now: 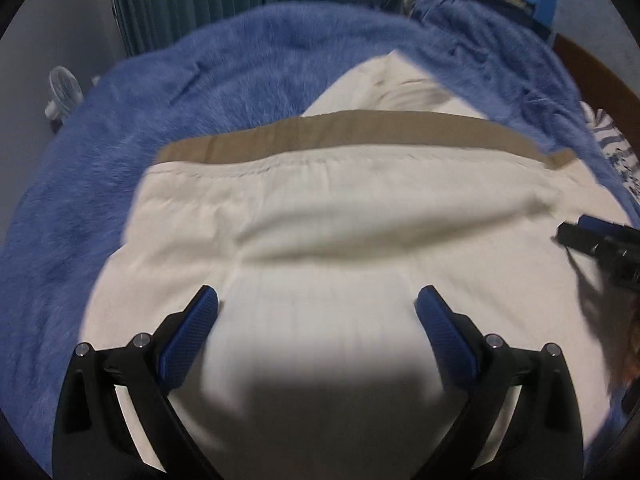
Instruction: Fold large clothes
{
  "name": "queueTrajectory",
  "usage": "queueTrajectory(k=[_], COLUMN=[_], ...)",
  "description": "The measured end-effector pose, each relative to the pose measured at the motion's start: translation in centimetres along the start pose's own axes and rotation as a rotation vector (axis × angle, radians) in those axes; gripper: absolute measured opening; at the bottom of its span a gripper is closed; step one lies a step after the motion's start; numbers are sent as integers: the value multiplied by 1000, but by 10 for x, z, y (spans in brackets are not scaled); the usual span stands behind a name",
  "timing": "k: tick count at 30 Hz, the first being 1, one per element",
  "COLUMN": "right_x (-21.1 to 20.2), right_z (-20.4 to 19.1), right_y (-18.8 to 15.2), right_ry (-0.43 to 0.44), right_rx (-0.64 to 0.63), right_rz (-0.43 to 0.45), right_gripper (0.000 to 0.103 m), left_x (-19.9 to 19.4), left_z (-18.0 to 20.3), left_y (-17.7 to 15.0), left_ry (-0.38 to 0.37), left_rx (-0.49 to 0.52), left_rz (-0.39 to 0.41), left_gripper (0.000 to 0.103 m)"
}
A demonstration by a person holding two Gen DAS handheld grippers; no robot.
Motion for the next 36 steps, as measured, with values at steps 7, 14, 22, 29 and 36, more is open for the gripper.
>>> queueTrajectory(k=[7, 14, 22, 29, 36], right_x=[-32, -17, -59, -66, -67], right_z=[17, 26, 6, -50, 16], right_y=[-69, -83, -104, -124, -123], right_ry=[-94, -112, -90, 9, -81], right_rx=[-164, -149, -99, -261, -116], right_rz=[-6, 26, 167, 130, 135], right_gripper=[78, 78, 80, 80, 80], left_x=[-18, 1, -35, -69, -54], left_z=[-4, 4, -8, -2, -36], left_y=[-45, -56, -69, -97, -118], left_ry=[-15, -5, 55, 47, 124], left_rx=[42, 40, -15, 25, 60], left_rz=[-9, -3, 51, 105, 101], left_gripper=[96, 97, 96, 96, 97])
Point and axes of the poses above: each gripper's, at about its wrist camera, not at the fingertips, and x roughly the way its jaws point, z to its right, y to its top, the point moved 1 cm from there along x, roughly the way its jaws point, and after that the axes turned 14 degrees about y, right-handed, at the moved point
